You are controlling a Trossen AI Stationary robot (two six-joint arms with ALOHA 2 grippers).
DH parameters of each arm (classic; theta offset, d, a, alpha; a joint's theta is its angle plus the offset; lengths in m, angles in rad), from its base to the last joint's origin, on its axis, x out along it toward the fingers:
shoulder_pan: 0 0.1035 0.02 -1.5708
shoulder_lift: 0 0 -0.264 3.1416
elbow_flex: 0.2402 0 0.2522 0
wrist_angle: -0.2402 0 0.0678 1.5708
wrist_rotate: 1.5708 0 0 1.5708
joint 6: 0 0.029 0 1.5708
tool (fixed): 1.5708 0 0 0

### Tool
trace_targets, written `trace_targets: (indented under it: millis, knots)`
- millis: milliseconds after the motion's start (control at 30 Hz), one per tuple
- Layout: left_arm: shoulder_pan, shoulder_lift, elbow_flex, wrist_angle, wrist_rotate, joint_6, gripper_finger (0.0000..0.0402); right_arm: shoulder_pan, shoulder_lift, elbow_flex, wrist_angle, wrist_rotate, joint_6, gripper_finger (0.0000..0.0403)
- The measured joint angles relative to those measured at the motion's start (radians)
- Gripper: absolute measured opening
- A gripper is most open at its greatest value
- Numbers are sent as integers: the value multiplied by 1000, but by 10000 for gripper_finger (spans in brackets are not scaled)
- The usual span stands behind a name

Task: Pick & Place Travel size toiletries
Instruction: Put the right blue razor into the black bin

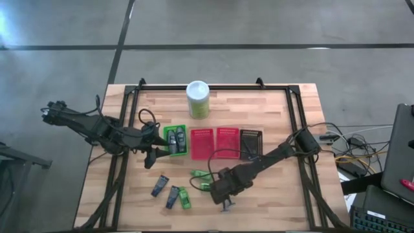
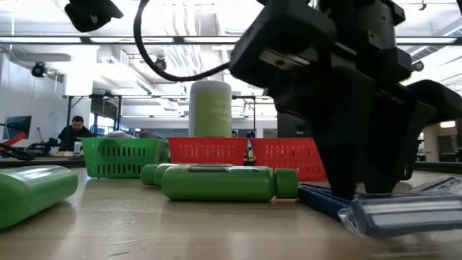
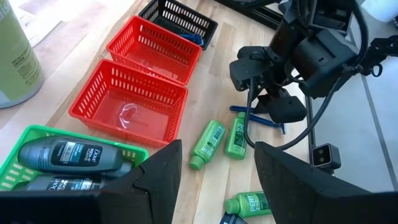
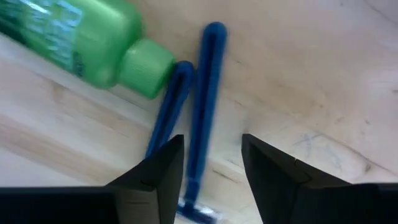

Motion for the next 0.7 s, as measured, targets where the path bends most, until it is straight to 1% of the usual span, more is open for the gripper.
trace_targets:
  millis: [167, 400, 700]
  knots:
    - [0, 0, 0, 0, 0, 0, 206, 0, -5, -26, 7, -1, 10, 129]
    - [0, 0, 0, 0, 0, 0, 206, 0, -3, -11, -17, 0, 4, 97]
    - [0, 0, 0, -1, 0, 8, 206, 2, -2, -13, -18, -1, -4, 30]
